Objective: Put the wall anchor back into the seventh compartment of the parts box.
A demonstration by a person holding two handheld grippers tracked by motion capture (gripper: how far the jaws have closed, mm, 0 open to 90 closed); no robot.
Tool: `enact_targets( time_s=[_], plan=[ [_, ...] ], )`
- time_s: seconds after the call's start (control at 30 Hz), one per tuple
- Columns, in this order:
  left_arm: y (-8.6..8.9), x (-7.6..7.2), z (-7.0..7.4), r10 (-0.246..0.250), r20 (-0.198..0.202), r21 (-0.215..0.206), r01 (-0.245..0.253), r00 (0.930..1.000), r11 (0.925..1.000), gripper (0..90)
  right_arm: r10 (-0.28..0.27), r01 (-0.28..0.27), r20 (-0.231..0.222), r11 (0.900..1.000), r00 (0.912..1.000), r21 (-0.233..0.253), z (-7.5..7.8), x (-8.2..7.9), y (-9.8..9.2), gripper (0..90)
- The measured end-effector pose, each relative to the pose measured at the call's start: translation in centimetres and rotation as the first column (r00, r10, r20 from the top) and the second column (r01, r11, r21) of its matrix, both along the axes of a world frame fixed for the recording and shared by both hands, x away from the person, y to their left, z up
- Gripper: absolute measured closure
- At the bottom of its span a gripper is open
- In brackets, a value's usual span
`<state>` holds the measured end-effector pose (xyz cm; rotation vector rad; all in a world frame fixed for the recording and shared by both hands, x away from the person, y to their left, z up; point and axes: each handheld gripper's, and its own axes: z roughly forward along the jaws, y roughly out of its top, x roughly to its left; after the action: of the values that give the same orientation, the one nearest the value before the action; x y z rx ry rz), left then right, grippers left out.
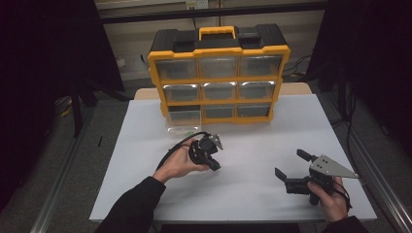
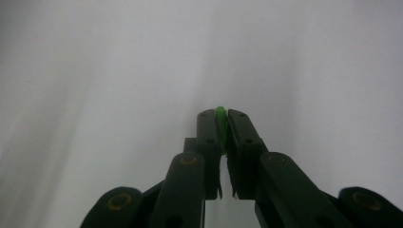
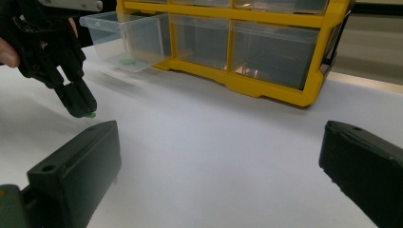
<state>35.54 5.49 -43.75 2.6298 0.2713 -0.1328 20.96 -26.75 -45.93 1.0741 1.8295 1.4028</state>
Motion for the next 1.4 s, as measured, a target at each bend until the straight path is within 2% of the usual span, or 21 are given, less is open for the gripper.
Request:
enact_targets(
  time_s=[0.2,0.33,0.5,0.53,0.63,0.7,0.77,0.8,0.87,1.0,1.1,1.17,1.4],
  plan=[
    [0.7,0.3,0.6,0.007,0.004,-0.032,-0.007,1.0,0.9995,84.5,-0.002,0.002,0.0,1.0,1.0,0.001,0.0,0.0,0.0,0.1],
    [1.0,0.5,1.0,0.001,0.002,-0.029,-0.001,1.0,0.9996,84.5,-0.003,0.003,0.002,1.0,1.0,0.001,0.0,0.0,0.0,0.1],
    [1.3,0.4,1.3,0.033,0.005,-0.046,-0.033,0.9994,0.9984,84.5,-0.003,0.003,0.002,1.0,1.0,0.001,0.0,0.0,0.0,0.1],
    [1.3,0.5,1.4,0.018,0.015,-0.035,-0.018,0.9997,0.9992,84.5,-0.003,0.003,0.003,1.0,1.0,0.002,0.0,0.0,0.0,0.1],
    [1.5,0.3,1.7,0.052,0.033,-0.068,-0.05,0.9981,0.9964,84.6,-0.003,0.003,0.003,1.0,1.0,0.001,0.0,0.0,0.0,0.1],
    [1.7,0.5,2.0,0.038,0.049,-0.064,-0.035,0.9981,0.9973,84.6,-0.002,0.002,0.0,1.0,1.0,0.001,0.0,0.0,0.0,0.1],
    [2.0,0.5,2.3,0.061,0.042,-0.084,-0.058,0.9972,0.9948,84.6,-0.002,0.002,0.001,1.0,1.0,0.0,0.0,0.0,0.0,0.1],
    [2.2,0.6,2.5,0.053,0.047,-0.081,-0.049,0.9975,0.9954,84.6,-0.002,0.002,0.002,1.0,1.0,0.002,0.0,0.0,0.0,0.1],
    [2.5,0.7,2.9,0.066,0.051,-0.106,-0.06,0.9965,0.9925,84.6,-0.003,0.003,0.001,1.0,1.0,0.002,0.0,0.0,0.0,0.1],
    [3.3,0.9,3.8,0.073,0.058,-0.126,-0.065,0.9956,0.9899,84.5,-0.002,0.002,0.0,1.0,1.0,0.001,0.0,0.0,0.0,0.1],
    [3.9,1.1,4.3,0.085,0.044,-0.144,-0.077,0.9954,0.9865,84.5,-0.003,0.003,0.001,1.0,1.0,0.001,0.0,0.0,0.0,0.1],
    [4.3,1.3,4.7,0.102,0.031,-0.174,-0.095,0.9943,0.9802,84.5,-0.003,0.003,0.001,1.0,1.0,0.001,0.0,0.0,0.0,0.1],
    [5.6,1.7,6.0,0.124,0.051,-0.205,-0.111,0.991,0.9724,84.5,-0.008,0.008,-0.001,1.0,1.0,-0.001,0.0,0.1,0.0,0.1]
  ],
)
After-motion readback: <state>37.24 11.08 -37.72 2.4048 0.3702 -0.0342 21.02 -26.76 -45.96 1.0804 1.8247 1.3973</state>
